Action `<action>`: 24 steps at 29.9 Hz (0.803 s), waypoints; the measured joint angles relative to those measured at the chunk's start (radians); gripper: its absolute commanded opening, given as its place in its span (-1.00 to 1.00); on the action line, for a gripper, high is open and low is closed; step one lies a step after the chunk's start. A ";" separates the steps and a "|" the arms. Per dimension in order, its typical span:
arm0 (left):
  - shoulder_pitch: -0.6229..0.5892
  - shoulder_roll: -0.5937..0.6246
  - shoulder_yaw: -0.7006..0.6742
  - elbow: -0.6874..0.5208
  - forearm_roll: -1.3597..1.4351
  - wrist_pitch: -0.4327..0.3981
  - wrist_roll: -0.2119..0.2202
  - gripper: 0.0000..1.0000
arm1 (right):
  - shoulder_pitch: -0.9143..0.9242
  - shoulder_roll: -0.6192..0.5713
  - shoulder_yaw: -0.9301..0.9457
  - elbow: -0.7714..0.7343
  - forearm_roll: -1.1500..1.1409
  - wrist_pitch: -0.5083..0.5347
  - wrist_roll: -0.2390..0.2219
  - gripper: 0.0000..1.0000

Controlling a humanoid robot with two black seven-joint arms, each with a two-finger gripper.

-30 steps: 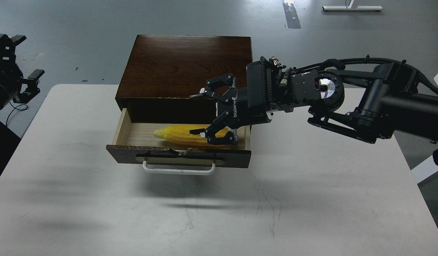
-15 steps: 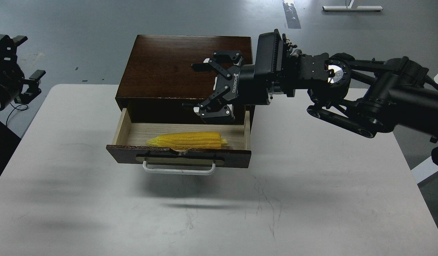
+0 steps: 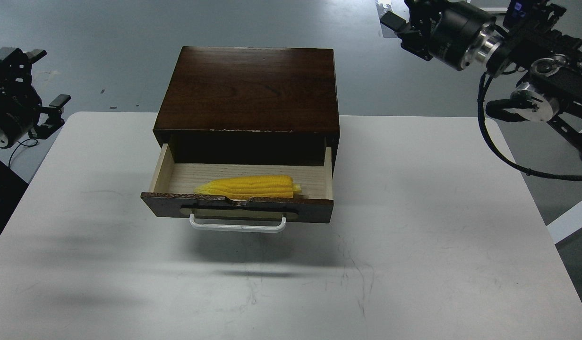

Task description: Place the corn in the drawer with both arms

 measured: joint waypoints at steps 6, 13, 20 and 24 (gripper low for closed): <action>0.000 -0.003 0.000 0.000 -0.005 -0.042 0.004 0.96 | -0.184 -0.009 0.156 -0.023 0.176 0.001 -0.160 1.00; 0.016 -0.007 0.000 0.001 -0.008 -0.071 0.006 0.96 | -0.369 0.042 0.314 -0.043 0.248 -0.001 -0.234 1.00; 0.026 -0.039 0.000 0.001 -0.010 -0.058 0.007 0.96 | -0.410 0.058 0.329 -0.049 0.246 -0.001 -0.250 1.00; 0.026 -0.063 0.002 0.004 -0.006 -0.054 0.008 0.96 | -0.412 0.062 0.323 -0.056 0.243 0.001 -0.250 1.00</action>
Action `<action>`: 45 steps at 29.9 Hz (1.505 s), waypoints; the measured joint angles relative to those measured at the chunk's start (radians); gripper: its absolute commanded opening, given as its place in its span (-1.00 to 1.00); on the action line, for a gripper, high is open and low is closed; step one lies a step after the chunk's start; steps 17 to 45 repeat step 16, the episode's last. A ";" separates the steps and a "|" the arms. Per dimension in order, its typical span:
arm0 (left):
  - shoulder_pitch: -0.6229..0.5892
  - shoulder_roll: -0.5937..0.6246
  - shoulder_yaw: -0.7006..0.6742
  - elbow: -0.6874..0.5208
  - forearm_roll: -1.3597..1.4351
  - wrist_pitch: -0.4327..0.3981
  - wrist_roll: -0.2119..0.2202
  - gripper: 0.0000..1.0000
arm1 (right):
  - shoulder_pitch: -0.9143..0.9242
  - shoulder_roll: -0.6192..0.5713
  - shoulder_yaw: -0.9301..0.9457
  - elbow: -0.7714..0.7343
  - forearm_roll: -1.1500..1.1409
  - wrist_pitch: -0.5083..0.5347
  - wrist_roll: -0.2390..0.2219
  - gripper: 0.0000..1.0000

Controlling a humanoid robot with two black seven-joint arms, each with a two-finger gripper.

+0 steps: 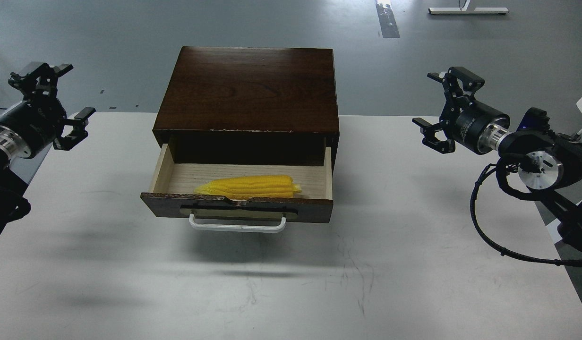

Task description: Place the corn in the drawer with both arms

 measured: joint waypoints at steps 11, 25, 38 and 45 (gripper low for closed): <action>-0.002 0.002 0.005 0.002 0.011 -0.010 0.001 0.96 | 0.003 0.061 -0.030 -0.027 -0.005 -0.008 -0.008 1.00; -0.002 -0.002 0.004 0.002 0.011 -0.008 0.001 0.96 | 0.001 0.069 -0.031 -0.035 -0.005 -0.009 -0.003 1.00; -0.002 -0.002 0.004 0.002 0.011 -0.008 0.001 0.96 | 0.001 0.069 -0.031 -0.035 -0.005 -0.009 -0.003 1.00; -0.002 -0.002 0.004 0.002 0.011 -0.008 0.001 0.96 | 0.001 0.069 -0.031 -0.035 -0.005 -0.009 -0.003 1.00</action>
